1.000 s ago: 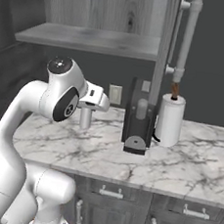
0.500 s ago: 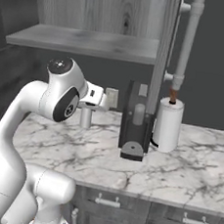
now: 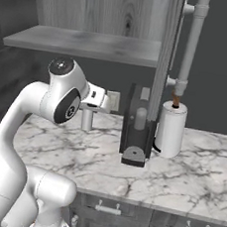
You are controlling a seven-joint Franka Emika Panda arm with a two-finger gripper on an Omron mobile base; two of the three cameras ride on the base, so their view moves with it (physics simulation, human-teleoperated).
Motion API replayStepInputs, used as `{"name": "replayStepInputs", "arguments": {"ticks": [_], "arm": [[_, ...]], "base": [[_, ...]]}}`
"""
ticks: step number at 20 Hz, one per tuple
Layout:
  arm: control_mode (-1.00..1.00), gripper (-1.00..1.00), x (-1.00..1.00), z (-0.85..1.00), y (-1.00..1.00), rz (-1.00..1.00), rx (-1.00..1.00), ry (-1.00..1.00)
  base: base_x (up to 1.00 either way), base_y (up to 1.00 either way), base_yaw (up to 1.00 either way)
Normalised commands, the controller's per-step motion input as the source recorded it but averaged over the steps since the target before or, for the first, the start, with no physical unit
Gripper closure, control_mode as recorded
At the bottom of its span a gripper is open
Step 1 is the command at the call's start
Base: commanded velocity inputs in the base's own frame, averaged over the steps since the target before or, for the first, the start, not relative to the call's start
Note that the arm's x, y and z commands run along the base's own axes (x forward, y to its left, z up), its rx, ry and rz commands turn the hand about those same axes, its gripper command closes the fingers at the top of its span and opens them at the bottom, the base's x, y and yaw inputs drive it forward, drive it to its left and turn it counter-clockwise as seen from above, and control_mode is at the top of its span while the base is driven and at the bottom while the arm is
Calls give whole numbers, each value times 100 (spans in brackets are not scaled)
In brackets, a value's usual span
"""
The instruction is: Pick up the soap dispenser and dish brush from the sink, and place them back in the cabinet, and close the cabinet doors.
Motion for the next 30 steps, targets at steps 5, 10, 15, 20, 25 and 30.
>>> {"name": "replayStepInputs", "arguments": {"ticks": [5, 10, 15, 20, 25, 30], "arm": [[100, 100, 0, 0, 0, 0, 0, 0], [-100, 100, 0, 3, 0, 0, 0, -1], [-100, 100, 0, 43, 1, 0, 0, -9], [-100, 100, 0, 51, 7, 0, 0, -11], [-100, 100, 0, 56, 0, 0, 0, -13], [-100, 100, 0, 58, 0, 0, 0, -14]], "base": [[0, 0, 1], [0, 0, 0], [0, 0, 0], [0, 0, 0], [0, 0, 0], [0, 0, 0]]}}
